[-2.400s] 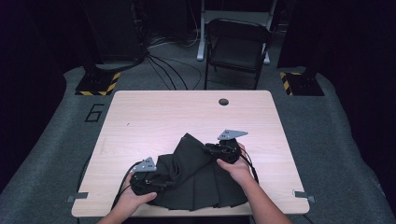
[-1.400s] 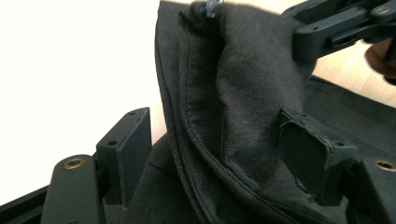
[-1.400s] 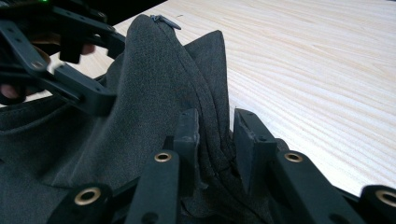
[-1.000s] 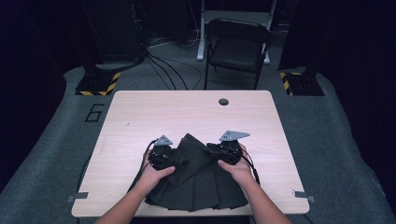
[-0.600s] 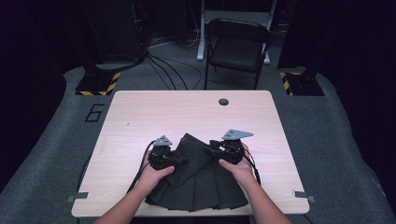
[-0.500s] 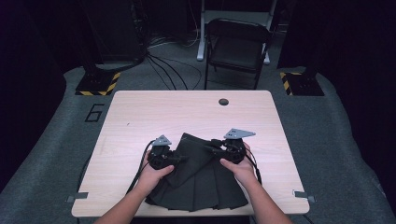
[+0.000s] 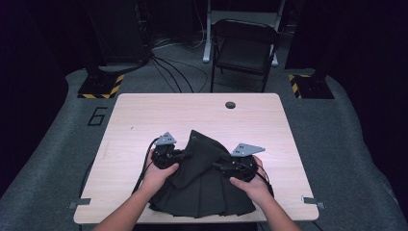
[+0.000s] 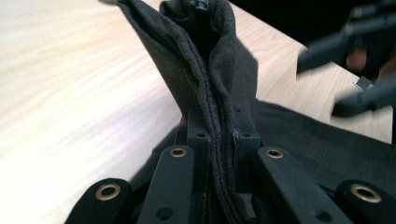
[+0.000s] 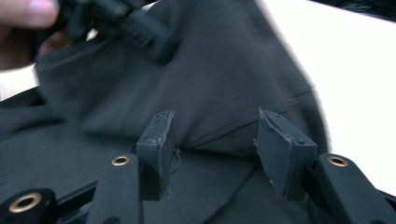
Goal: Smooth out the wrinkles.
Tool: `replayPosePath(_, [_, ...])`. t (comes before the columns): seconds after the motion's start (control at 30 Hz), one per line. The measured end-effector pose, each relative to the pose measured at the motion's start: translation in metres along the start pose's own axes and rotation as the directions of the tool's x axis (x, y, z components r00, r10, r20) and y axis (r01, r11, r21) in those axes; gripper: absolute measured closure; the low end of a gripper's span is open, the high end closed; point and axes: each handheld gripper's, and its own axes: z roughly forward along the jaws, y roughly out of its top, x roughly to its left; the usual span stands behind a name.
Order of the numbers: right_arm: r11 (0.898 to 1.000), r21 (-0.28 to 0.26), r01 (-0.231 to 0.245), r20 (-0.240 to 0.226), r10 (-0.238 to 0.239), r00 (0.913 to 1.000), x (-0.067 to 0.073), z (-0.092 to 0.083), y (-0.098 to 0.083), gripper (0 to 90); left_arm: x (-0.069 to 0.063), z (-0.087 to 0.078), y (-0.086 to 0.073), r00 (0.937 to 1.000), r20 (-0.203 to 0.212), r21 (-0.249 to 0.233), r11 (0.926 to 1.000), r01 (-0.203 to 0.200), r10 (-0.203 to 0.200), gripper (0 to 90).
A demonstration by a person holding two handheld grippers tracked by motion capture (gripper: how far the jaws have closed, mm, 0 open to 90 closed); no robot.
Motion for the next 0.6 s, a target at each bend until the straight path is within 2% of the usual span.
replayPosePath(0.07, [1.000, 0.006, 0.011, -0.023, -0.011, 0.9997, 0.007, 0.005, -0.002, 46.9, 0.000, -0.001, 0.010, 0.9996, 0.005, 0.000, 0.9996, -0.027, 0.027, 82.0])
replayPosePath(0.17, [1.000, 0.020, -0.002, -0.052, 0.003, 0.9987, 0.015, 0.014, -0.005, 46.9, 0.000, -0.004, 0.024, 0.9977, 0.018, -0.010, 0.9978, -0.065, 0.065, 82.2])
replayPosePath(0.27, [0.998, 0.059, 0.017, -0.095, -0.011, 0.9954, 0.026, 0.028, -0.009, 46.9, 0.000, -0.006, 0.038, 0.9954, 0.024, -0.012, 0.9956, -0.093, 0.093, 82.4])
replayPosePath(0.33, [0.995, 0.096, 0.034, -0.109, -0.023, 0.9938, 0.034, 0.038, -0.011, 47.0, -0.001, -0.007, 0.046, 0.9940, 0.026, -0.008, 0.9943, -0.106, 0.106, 82.5])
replayPosePath(0.47, [0.988, 0.141, 0.063, -0.118, -0.046, 0.9919, 0.044, 0.053, -0.014, 47.1, -0.004, -0.013, 0.067, 0.9885, 0.028, -0.016, 0.9888, -0.148, 0.149, 82.6])
replayPosePath(0.5, [0.984, 0.155, 0.086, -0.119, -0.068, 0.9906, 0.045, 0.056, -0.015, 47.1, -0.005, -0.015, 0.072, 0.9860, 0.028, -0.019, 0.9863, -0.164, 0.164, 82.6])
replayPosePath(0.6, [0.976, 0.195, 0.094, -0.114, -0.073, 0.9908, 0.047, 0.063, -0.018, 47.1, -0.007, -0.021, 0.085, 0.9818, 0.021, -0.023, 0.9818, -0.189, 0.189, 82.6])
